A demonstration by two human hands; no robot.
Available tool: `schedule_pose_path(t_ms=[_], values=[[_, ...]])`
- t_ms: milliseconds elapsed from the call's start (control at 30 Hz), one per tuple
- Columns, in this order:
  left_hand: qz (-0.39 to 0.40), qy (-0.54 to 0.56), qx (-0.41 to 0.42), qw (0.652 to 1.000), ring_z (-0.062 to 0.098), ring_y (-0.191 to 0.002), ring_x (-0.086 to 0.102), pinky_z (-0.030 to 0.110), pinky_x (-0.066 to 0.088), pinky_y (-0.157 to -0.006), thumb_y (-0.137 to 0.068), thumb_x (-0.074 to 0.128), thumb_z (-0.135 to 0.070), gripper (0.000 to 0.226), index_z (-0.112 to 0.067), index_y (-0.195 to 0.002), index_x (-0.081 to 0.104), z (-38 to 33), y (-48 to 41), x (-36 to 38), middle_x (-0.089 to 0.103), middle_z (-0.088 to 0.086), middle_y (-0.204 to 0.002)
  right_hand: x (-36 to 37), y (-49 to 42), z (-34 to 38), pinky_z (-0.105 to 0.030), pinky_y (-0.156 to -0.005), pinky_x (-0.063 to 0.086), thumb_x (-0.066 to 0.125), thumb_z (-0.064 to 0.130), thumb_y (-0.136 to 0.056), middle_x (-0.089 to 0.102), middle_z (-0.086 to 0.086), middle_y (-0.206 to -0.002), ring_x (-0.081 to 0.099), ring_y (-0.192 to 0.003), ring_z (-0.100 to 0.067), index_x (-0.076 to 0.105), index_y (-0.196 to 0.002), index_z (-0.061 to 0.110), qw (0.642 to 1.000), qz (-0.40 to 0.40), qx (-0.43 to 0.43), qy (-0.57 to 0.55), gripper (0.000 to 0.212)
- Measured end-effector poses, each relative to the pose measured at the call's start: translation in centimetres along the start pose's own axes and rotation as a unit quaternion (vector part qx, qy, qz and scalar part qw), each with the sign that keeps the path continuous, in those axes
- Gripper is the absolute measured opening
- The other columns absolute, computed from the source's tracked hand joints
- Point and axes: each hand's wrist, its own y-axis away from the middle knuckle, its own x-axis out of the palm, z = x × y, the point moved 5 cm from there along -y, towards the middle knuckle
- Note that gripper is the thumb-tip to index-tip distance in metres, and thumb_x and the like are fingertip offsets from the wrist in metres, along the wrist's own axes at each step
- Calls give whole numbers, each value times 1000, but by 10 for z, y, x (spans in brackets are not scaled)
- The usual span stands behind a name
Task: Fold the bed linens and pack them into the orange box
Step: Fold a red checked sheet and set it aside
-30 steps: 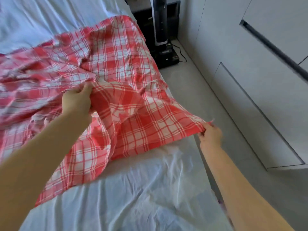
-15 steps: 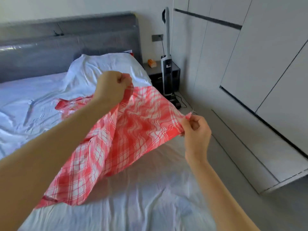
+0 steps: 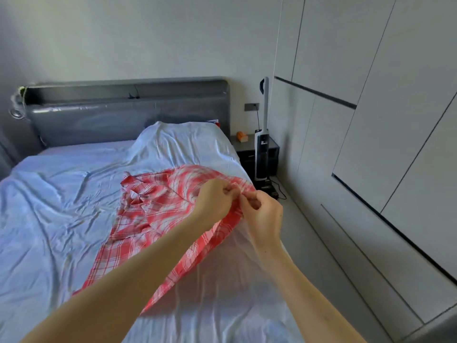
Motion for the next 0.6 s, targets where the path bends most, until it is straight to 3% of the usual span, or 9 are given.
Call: schedule_pose_path(t_ms=[233,367,467,533,600], values=[[-2,2,-21,1000,15,-55,51,28,40,-55,-96,47,-14,30,-2,-79,69,-6,-2,-1,62,7,-64,3,-4,17,-44,-67,54,61,16,-86,69,4,-69,66,-67,-12,72,-83,11,999,17,-48,4,13],[7,10,-57,998,16,-53,47,29,39,-56,-94,46,-12,35,-9,-61,56,-6,-6,-6,53,3,-57,8,-5,26,-32,-65,52,57,10,-89,65,12,-68,63,-67,-6,72,-83,14,995,55,-75,39,16],[17,57,-76,995,5,-43,50,18,41,-49,-90,58,-25,37,-13,-55,61,-5,-2,-10,55,-6,-46,15,-5,27,-26,-64,50,50,3,-86,68,5,-72,62,-68,-7,70,-81,10,986,124,-89,61,22],[-7,128,-109,986,11,-55,60,28,56,-60,-85,66,-21,25,-1,-68,70,4,-3,-13,65,6,-59,18,-5,26,-23,-71,51,43,0,-84,71,-3,-82,65,-77,-13,71,-87,7,977,197,-68,46,29],[-33,193,-157,968,24,-66,61,39,57,-69,-83,65,-11,18,6,-78,68,14,-3,-14,63,19,-73,20,-4,24,-17,-79,51,40,-6,-86,71,-2,-93,65,-88,-11,71,-100,9,963,262,-58,34,37]])
